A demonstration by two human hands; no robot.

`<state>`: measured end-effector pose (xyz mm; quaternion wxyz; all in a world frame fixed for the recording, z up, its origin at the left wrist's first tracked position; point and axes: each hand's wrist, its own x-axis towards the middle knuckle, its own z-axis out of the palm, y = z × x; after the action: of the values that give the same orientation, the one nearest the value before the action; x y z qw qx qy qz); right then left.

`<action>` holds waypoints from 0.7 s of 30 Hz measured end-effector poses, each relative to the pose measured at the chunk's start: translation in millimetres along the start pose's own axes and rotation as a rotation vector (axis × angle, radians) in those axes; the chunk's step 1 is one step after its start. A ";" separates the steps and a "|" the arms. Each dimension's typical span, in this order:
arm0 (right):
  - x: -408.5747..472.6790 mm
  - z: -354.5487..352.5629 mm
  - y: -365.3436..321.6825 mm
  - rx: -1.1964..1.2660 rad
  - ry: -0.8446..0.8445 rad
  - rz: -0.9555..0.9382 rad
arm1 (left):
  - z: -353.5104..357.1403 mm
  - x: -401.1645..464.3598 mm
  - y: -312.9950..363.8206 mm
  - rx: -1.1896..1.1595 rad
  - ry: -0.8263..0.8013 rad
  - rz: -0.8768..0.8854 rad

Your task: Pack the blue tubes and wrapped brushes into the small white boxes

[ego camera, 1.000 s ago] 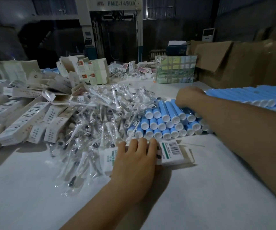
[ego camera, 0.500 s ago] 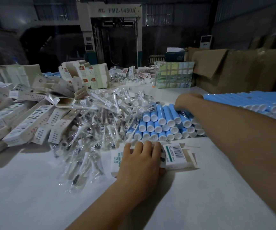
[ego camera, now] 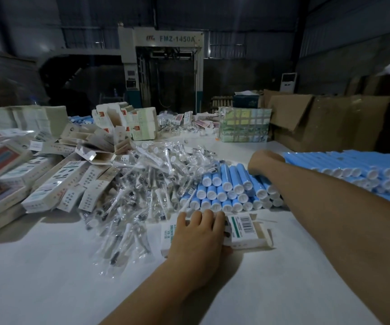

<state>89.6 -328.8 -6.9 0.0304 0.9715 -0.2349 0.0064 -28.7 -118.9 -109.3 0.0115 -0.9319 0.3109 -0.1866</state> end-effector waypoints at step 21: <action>-121.6 63.3 87.4 1.810 0.321 0.027 | -15.7 -11.6 6.9 -0.097 0.121 -0.082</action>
<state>-58.6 -354.9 -68.4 -0.7096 0.6094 -0.1445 0.3228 -46.8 -116.3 -99.6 -0.0601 -0.9303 0.2812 -0.2278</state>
